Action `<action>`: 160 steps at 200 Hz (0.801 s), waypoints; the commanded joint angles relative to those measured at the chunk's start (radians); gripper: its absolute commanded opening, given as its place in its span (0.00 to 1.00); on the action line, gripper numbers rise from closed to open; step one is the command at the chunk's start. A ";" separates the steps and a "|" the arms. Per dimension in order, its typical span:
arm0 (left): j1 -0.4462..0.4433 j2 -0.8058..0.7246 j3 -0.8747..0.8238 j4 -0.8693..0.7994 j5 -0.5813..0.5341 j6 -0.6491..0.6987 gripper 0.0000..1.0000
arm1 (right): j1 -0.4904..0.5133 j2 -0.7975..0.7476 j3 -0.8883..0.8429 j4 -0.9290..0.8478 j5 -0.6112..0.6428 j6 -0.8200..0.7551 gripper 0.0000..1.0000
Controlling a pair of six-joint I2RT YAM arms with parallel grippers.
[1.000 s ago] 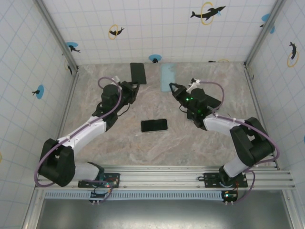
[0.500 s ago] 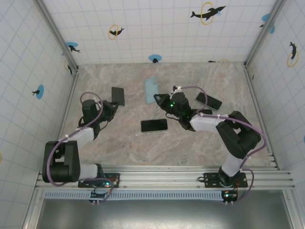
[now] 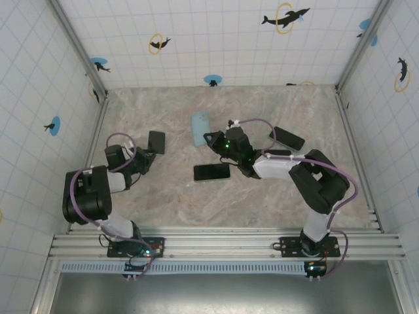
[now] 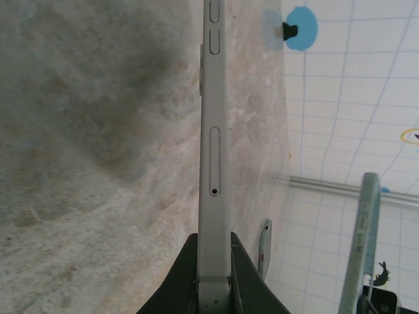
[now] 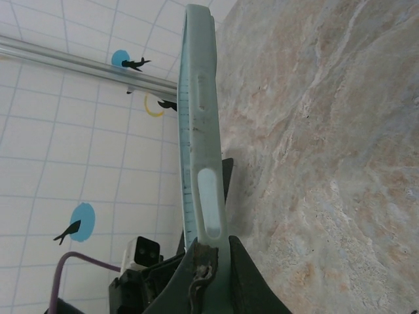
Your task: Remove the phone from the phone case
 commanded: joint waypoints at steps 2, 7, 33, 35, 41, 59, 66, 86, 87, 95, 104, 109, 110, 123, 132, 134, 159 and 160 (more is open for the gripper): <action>0.016 0.051 0.057 0.115 0.068 0.016 0.00 | 0.014 0.022 0.054 -0.020 0.025 -0.009 0.00; 0.016 0.063 0.062 0.113 0.069 0.015 0.00 | 0.015 0.024 0.058 -0.023 0.025 -0.008 0.00; 0.022 0.110 0.083 0.084 0.069 0.028 0.00 | 0.020 0.035 0.070 -0.039 0.032 -0.007 0.00; 0.023 0.113 0.083 0.081 0.068 0.028 0.00 | 0.020 0.036 0.070 -0.039 0.032 -0.005 0.00; 0.029 0.122 0.083 0.079 0.066 0.026 0.00 | 0.021 0.039 0.074 -0.039 0.030 -0.004 0.00; 0.044 0.138 0.087 0.066 0.063 0.014 0.03 | 0.023 0.050 0.092 -0.051 0.030 -0.005 0.00; 0.050 0.140 0.087 0.059 0.060 0.011 0.05 | 0.024 0.053 0.098 -0.051 0.030 -0.005 0.00; 0.060 0.140 0.089 0.035 0.050 0.007 0.17 | 0.027 0.067 0.114 -0.059 0.024 -0.005 0.00; 0.061 0.140 0.090 0.035 0.050 0.006 0.18 | 0.027 0.067 0.115 -0.059 0.025 -0.005 0.00; 0.062 0.141 0.088 0.037 0.050 -0.009 0.24 | 0.027 0.071 0.120 -0.064 0.025 -0.005 0.00; 0.061 0.143 0.094 0.035 0.056 -0.020 0.29 | 0.029 0.075 0.125 -0.069 0.024 -0.006 0.00; 0.061 0.145 0.101 0.016 0.058 -0.016 0.30 | 0.030 0.078 0.127 -0.070 0.023 -0.005 0.00; 0.061 0.145 0.102 0.011 0.059 -0.014 0.30 | 0.030 0.078 0.127 -0.071 0.023 -0.005 0.00; 0.061 0.143 0.119 -0.041 0.051 0.004 0.31 | 0.032 0.085 0.135 -0.077 0.021 -0.005 0.00; 0.062 0.145 0.125 -0.073 0.044 0.015 0.32 | 0.032 0.089 0.139 -0.079 0.021 -0.005 0.00; 0.062 0.146 0.125 -0.084 0.043 0.018 0.32 | 0.032 0.089 0.140 -0.079 0.021 -0.005 0.00; 0.064 0.150 0.138 -0.151 0.020 0.049 0.34 | 0.034 0.099 0.143 -0.085 0.016 -0.005 0.00; 0.064 0.150 0.139 -0.153 0.019 0.051 0.35 | 0.034 0.098 0.143 -0.085 0.016 -0.005 0.00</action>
